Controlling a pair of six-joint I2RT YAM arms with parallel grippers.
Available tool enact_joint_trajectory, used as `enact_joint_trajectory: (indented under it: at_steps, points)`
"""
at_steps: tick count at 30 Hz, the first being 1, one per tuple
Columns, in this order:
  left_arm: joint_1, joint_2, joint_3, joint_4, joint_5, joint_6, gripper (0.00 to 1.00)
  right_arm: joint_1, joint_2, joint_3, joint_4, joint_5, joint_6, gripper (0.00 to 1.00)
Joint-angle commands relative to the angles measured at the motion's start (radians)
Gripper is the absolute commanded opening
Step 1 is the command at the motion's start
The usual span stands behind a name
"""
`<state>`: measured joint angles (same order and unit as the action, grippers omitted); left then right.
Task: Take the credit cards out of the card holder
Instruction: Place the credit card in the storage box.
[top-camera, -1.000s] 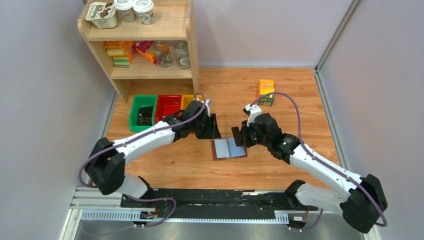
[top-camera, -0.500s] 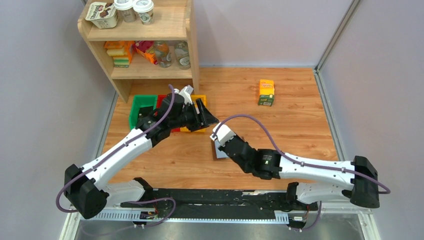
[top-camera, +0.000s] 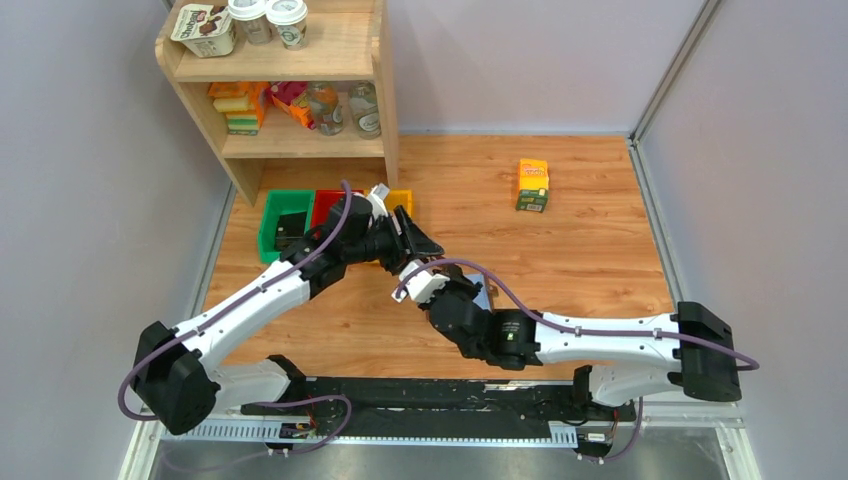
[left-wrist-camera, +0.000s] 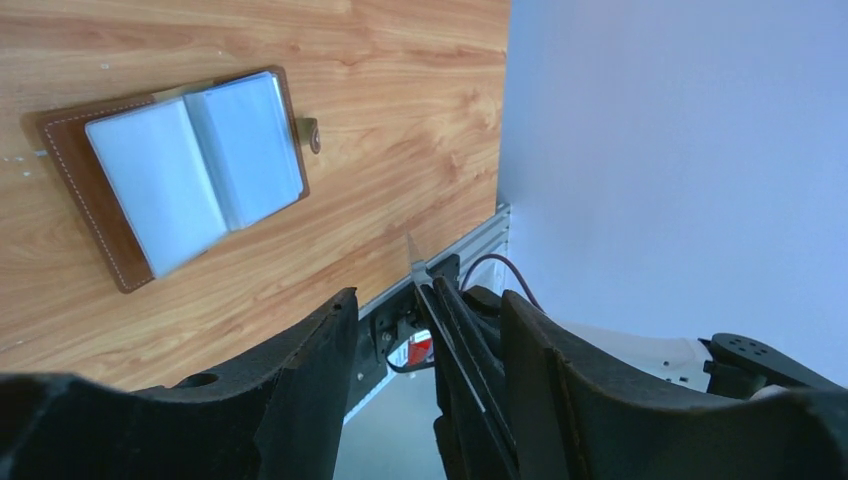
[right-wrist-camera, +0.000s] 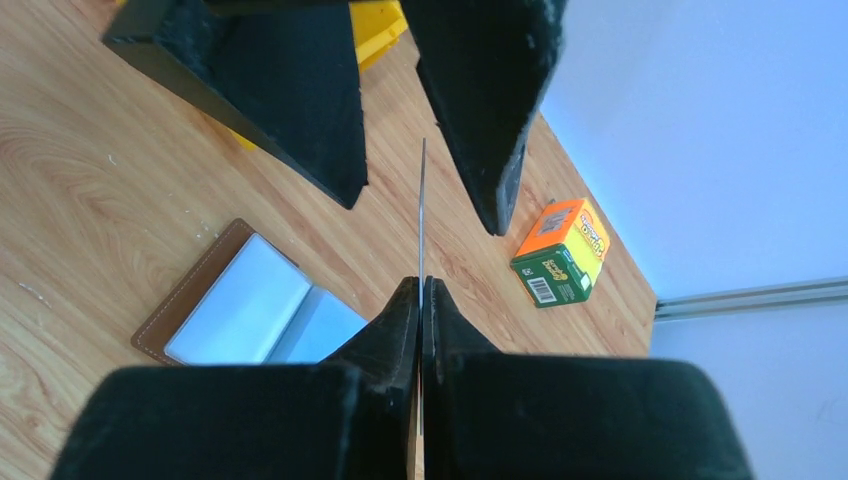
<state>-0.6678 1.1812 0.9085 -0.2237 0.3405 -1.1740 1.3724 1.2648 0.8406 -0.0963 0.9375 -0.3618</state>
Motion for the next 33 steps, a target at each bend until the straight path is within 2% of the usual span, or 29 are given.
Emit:
enact_joint_trajectory:
  at_steps: [1, 3, 5, 6, 7, 8, 10, 12, 14, 16, 18, 22, 25, 28, 33]
  points:
    - [-0.003, 0.015, -0.007, 0.087, 0.052, -0.052, 0.57, 0.028, 0.031, 0.037, 0.128, 0.064, -0.086, 0.00]
    - [-0.003, 0.017, -0.008, 0.096, 0.060, -0.055, 0.49, 0.034, 0.047, 0.041, 0.144, 0.072, -0.095, 0.00]
    - [-0.001, 0.012, -0.013, 0.101, 0.057, -0.055, 0.35, 0.040, 0.064, 0.040, 0.156, 0.079, -0.103, 0.00]
    - [-0.003, 0.011, -0.020, 0.101, 0.052, -0.053, 0.25, 0.042, 0.068, 0.040, 0.158, 0.080, -0.100, 0.00]
    - [-0.003, 0.002, -0.025, 0.103, 0.037, -0.050, 0.19, 0.042, 0.068, 0.041, 0.158, 0.077, -0.097, 0.00]
    - [-0.001, -0.002, -0.031, 0.104, 0.023, -0.039, 0.10, 0.043, 0.067, 0.041, 0.153, 0.073, -0.091, 0.00]
    - [-0.001, -0.012, -0.036, 0.107, 0.012, -0.003, 0.00, 0.042, 0.056, 0.046, 0.135, 0.055, -0.065, 0.02]
    - [0.000, -0.020, -0.036, 0.104, 0.006, 0.040, 0.00, 0.042, 0.042, 0.048, 0.115, 0.028, -0.026, 0.09]
    - [0.002, -0.028, -0.036, 0.110, -0.001, 0.088, 0.00, 0.037, 0.025, 0.049, 0.101, -0.005, 0.023, 0.29]
    - [0.011, -0.041, -0.042, 0.110, -0.015, 0.143, 0.00, 0.028, 0.001, 0.055, 0.038, -0.048, 0.092, 0.54]
    - [0.030, -0.060, -0.060, 0.112, -0.023, 0.194, 0.00, 0.017, -0.027, 0.058, 0.009, -0.086, 0.148, 0.69]
    - [0.091, -0.087, -0.106, 0.129, -0.025, 0.287, 0.00, -0.019, -0.086, 0.054, -0.040, -0.175, 0.257, 0.89]
    - [0.173, -0.100, -0.146, 0.142, 0.008, 0.359, 0.00, -0.077, -0.143, 0.035, -0.077, -0.271, 0.351, 1.00]
    - [0.275, -0.114, -0.168, 0.136, 0.054, 0.422, 0.00, -0.172, -0.192, 0.014, -0.121, -0.415, 0.467, 1.00]
    - [0.428, -0.126, -0.128, 0.005, 0.049, 0.608, 0.00, -0.337, -0.269, -0.054, -0.138, -0.626, 0.627, 1.00]
